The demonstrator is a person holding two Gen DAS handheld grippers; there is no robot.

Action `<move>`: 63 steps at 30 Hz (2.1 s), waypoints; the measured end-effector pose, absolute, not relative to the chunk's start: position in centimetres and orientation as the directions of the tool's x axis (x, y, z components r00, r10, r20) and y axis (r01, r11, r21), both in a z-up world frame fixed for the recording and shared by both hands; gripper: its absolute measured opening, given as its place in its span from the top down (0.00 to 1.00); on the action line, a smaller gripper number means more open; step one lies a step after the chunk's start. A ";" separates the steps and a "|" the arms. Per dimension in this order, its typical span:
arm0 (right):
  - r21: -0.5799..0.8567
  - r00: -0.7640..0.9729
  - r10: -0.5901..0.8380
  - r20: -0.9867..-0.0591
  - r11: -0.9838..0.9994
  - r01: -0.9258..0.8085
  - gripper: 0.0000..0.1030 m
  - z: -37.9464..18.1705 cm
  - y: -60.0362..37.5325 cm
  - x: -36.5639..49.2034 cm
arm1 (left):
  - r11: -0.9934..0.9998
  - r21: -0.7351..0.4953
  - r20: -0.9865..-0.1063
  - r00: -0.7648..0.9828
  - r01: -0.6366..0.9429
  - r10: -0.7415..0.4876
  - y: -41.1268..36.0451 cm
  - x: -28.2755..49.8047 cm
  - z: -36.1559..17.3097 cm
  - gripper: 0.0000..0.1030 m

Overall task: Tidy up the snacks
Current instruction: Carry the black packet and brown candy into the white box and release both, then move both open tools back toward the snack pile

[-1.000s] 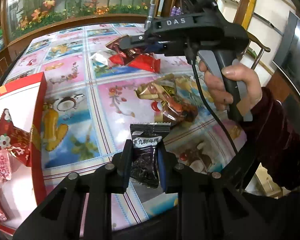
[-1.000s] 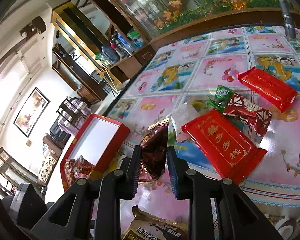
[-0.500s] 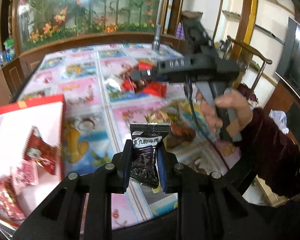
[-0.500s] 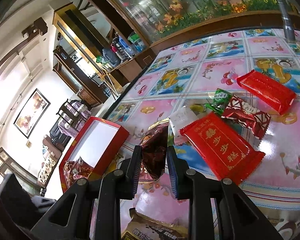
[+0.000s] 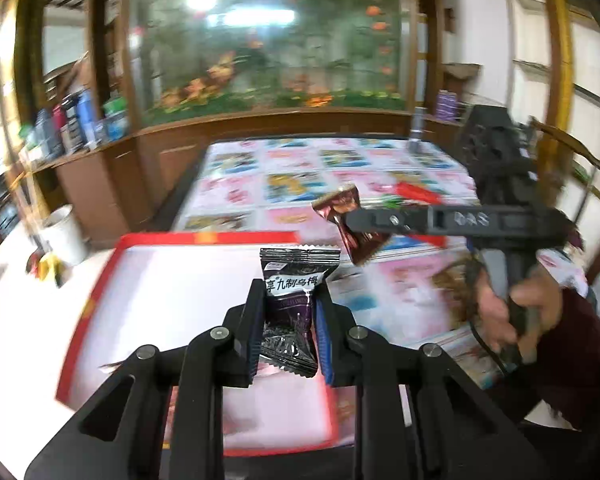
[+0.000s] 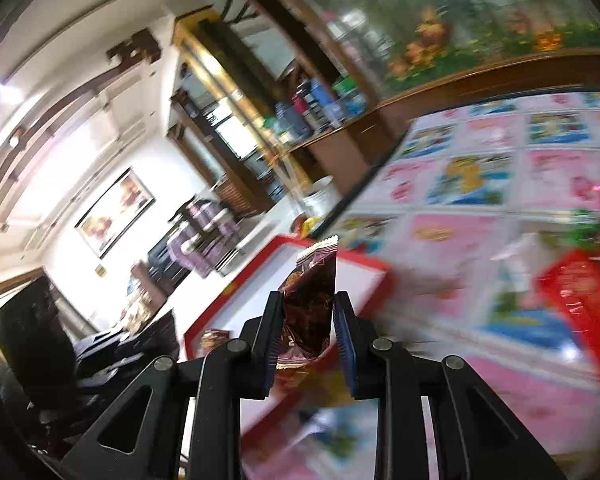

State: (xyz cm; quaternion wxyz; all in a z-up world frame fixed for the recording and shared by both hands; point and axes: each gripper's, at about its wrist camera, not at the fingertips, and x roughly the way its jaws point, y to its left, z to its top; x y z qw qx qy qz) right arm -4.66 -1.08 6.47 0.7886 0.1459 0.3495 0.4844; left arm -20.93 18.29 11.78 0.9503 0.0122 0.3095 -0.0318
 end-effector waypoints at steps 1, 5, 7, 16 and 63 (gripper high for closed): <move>0.568 0.263 0.868 -0.422 0.479 -0.669 0.75 6.4 0.7 -5.1 | 0.999 -0.003 -0.595 0.803 0.043 -0.036 19.3 -21.0 11.6 0.80; 0.542 0.197 0.841 -0.503 0.485 -0.686 0.75 5.4 6.8 -6.7 | 0.998 -0.006 -0.641 0.766 -0.056 0.039 22.7 -20.7 9.5 0.80; 0.515 0.180 0.816 -0.550 0.500 -0.696 0.75 4.8 9.5 -7.4 | 0.995 -0.019 -0.666 0.744 -0.095 0.058 23.9 -20.4 8.3 0.80; 0.450 0.199 0.764 -0.614 0.546 -0.707 0.67 4.8 14.7 -8.6 | 0.978 -0.023 -0.722 0.680 -0.208 0.127 26.7 -17.3 6.3 0.80; 0.694 0.564 0.679 -0.470 0.679 -0.240 0.21 5.4 -23.1 3.9 | 0.979 -0.042 -0.820 0.553 0.200 -0.149 -3.1 -10.9 3.3 0.25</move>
